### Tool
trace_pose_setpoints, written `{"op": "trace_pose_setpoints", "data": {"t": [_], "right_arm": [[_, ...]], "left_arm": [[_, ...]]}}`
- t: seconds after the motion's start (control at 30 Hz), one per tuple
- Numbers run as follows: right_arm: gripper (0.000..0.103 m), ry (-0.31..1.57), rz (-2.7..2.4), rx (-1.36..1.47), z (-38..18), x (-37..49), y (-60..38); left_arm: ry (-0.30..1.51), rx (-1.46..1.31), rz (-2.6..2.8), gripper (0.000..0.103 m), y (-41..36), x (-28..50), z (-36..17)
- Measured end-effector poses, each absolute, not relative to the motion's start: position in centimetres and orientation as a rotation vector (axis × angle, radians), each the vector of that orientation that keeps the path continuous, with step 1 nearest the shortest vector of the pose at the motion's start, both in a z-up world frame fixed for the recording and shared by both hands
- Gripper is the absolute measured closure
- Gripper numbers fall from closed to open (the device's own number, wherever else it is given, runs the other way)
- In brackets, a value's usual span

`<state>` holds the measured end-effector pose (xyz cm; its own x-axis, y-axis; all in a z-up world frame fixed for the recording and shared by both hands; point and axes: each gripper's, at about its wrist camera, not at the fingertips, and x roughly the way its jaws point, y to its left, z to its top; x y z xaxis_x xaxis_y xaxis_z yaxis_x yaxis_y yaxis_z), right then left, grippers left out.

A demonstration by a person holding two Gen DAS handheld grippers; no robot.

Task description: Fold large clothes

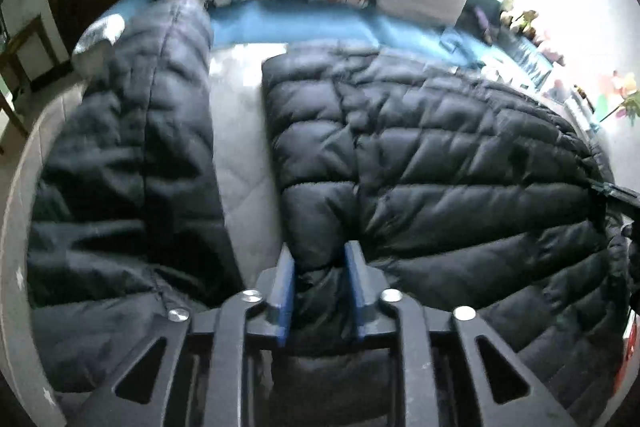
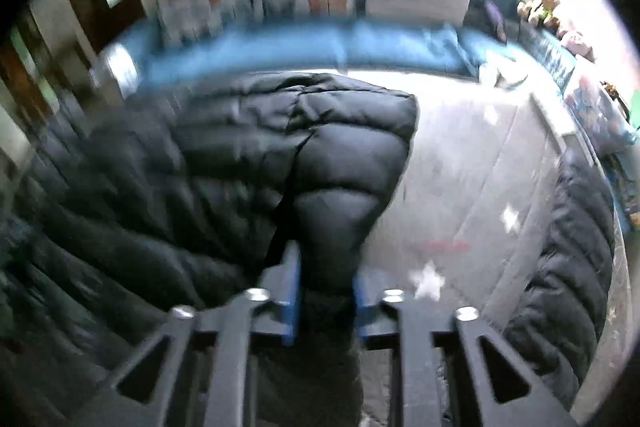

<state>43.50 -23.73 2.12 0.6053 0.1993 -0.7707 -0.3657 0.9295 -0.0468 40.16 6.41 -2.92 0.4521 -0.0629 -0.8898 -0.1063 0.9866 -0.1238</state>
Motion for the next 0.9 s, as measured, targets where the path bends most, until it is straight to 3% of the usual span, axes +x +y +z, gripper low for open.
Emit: {"op": "trace_pose_setpoints", "data": {"t": [0.4, 0.47, 0.53, 0.73, 0.9], "right_arm": [[0.059, 0.81, 0.456, -0.301, 6.5, 33.3, -25.9], [0.056, 0.808, 0.521, -0.333, 6.1, 30.6, -24.9], [0.052, 0.803, 0.572, -0.369, 5.1, 28.3, -23.9], [0.05, 0.931, 0.582, -0.512, -2.7, 26.1, -20.9], [0.05, 0.89, 0.59, -0.554, -1.0, 25.3, -19.0]], "left_arm": [[0.993, -0.23, 0.089, 0.07, 10.2, 33.9, 6.3], [0.979, -0.228, 0.13, 0.05, 11.6, 32.0, 7.4], [0.963, -0.231, 0.174, 0.039, 13.9, 29.6, 8.2], [1.003, -0.316, 0.246, 0.036, 20.6, 24.8, 8.1], [0.995, -0.399, 0.276, 0.033, 24.7, 23.4, 6.4]]}}
